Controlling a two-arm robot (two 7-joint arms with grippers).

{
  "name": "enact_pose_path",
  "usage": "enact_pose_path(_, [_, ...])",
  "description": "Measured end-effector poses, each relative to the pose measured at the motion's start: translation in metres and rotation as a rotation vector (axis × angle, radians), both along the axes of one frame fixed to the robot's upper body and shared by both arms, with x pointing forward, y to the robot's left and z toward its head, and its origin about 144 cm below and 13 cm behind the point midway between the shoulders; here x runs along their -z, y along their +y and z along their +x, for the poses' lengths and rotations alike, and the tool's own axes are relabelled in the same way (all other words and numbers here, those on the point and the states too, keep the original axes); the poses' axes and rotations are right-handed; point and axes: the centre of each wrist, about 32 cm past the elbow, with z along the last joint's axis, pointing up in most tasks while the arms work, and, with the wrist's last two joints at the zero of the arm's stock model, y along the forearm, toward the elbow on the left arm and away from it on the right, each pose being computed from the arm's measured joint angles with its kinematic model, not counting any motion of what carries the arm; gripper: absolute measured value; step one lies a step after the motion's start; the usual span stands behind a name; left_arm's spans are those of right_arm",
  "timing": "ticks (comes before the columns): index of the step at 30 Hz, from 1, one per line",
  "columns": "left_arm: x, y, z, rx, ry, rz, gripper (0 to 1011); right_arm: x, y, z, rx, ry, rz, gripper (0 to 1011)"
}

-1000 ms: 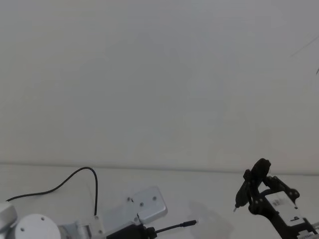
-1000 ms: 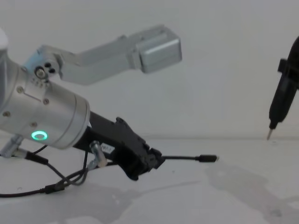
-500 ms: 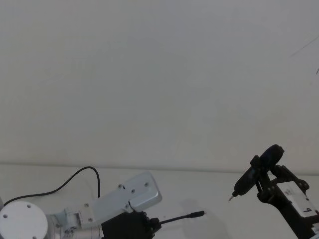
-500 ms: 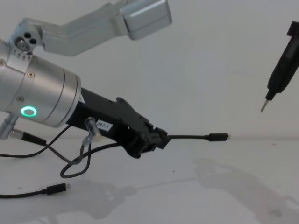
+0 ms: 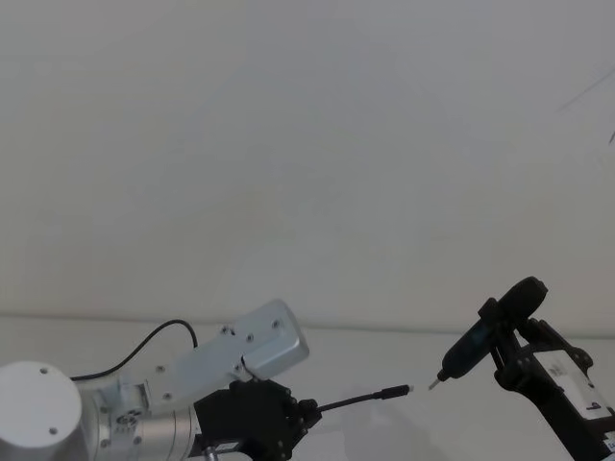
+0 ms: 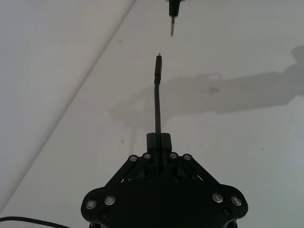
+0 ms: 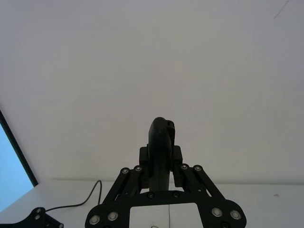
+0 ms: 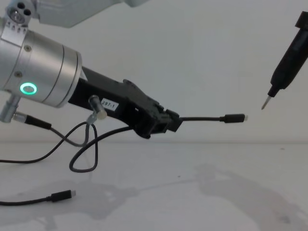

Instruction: Pick up the data cable with the one hand.

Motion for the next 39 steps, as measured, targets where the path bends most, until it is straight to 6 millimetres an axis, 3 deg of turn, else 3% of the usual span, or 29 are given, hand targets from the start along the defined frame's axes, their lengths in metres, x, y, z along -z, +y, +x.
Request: enact_pose_path(39, [-0.013, 0.001, 0.003, 0.036, 0.016, -0.044, 40, -0.004, 0.003, 0.014, 0.009, 0.004, 0.027, 268])
